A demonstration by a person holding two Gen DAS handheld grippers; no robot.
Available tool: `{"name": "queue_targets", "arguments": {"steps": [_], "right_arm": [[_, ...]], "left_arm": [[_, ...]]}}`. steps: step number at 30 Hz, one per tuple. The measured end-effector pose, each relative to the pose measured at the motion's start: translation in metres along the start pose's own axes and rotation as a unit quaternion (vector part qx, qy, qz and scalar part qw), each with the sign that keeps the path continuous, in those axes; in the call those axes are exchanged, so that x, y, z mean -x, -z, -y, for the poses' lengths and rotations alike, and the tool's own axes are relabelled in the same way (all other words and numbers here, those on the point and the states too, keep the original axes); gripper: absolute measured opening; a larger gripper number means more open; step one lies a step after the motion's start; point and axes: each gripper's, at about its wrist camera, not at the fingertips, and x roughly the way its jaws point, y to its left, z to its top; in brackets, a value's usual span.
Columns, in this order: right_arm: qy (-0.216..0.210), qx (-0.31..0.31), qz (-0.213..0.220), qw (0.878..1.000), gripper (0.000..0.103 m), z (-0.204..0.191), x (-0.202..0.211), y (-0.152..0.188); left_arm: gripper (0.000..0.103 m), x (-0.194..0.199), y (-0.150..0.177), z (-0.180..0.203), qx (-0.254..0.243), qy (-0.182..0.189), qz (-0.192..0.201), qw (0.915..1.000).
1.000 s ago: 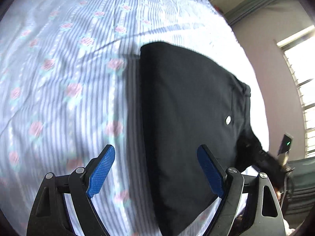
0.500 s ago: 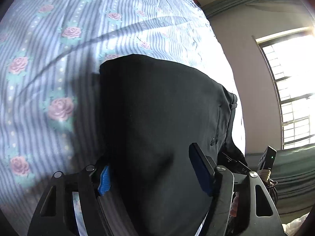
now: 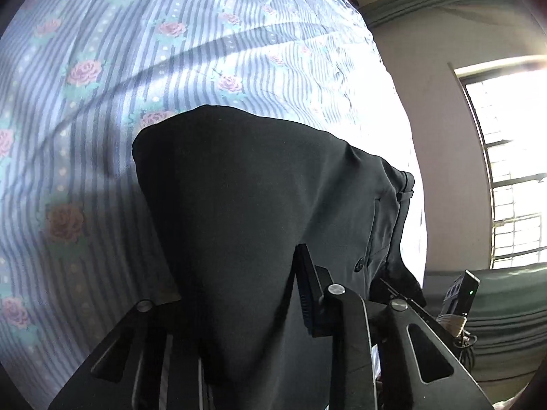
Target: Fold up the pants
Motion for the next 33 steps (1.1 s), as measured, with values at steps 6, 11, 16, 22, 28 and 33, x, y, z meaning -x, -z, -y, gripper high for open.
{"name": "queue_targets", "arguments": {"steps": [6,11,16,22,28,33], "right_arm": [[-0.015,0.041,-0.003,0.999,0.032,-0.007,0.024,0.0],[-0.045,0.082,0.018,0.995,0.027,-0.019,0.07,0.007],[-0.074,0.122,0.033,0.989,0.026,-0.037,0.126,0.027],[-0.1,0.171,0.038,0.979,0.026,-0.062,0.192,0.077],[-0.12,0.213,0.034,0.969,0.026,-0.105,0.254,0.146],[-0.159,0.264,0.016,0.951,0.026,-0.153,0.282,0.201]], "left_arm": [[0.018,0.022,0.012,0.053,-0.063,-0.075,0.017,0.9951],[0.018,0.053,0.04,0.088,-0.108,-0.092,0.034,0.9893],[0.018,0.108,0.081,0.097,-0.116,-0.104,0.066,0.9856],[0.018,0.193,0.145,0.08,-0.083,-0.093,0.104,0.9867],[0.018,0.283,0.22,0.052,-0.061,-0.12,0.13,0.9823],[0.018,0.354,0.285,0.018,-0.034,-0.155,0.164,0.9736]]}}
